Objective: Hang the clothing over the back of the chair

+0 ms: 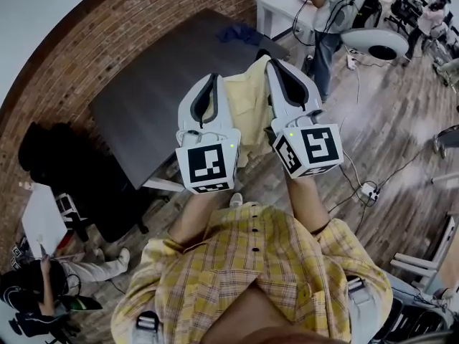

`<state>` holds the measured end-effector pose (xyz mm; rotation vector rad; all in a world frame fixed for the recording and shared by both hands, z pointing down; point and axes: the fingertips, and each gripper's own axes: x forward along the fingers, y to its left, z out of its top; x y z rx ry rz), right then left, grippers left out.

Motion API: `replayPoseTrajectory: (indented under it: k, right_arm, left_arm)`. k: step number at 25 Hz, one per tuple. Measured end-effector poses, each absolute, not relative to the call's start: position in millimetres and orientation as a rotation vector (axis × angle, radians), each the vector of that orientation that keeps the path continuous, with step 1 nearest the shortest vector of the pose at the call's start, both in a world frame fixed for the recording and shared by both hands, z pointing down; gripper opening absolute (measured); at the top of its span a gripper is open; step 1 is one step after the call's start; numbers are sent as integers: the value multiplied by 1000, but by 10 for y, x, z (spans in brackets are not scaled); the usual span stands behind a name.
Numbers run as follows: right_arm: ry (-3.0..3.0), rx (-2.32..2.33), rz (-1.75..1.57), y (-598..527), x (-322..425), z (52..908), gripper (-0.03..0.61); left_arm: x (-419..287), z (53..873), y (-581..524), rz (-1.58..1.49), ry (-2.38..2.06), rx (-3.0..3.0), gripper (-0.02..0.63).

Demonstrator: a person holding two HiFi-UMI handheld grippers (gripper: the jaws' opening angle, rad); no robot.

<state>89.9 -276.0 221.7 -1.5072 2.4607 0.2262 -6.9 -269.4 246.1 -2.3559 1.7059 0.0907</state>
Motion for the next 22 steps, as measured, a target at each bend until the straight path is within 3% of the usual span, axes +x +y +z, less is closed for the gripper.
replayPoseTrajectory:
  k: [22]
  right_arm:
    - [2437, -1535, 335, -3293, 839, 1890, 14]
  left_arm:
    - [-154, 2187, -3184, 107, 1677, -2331, 0]
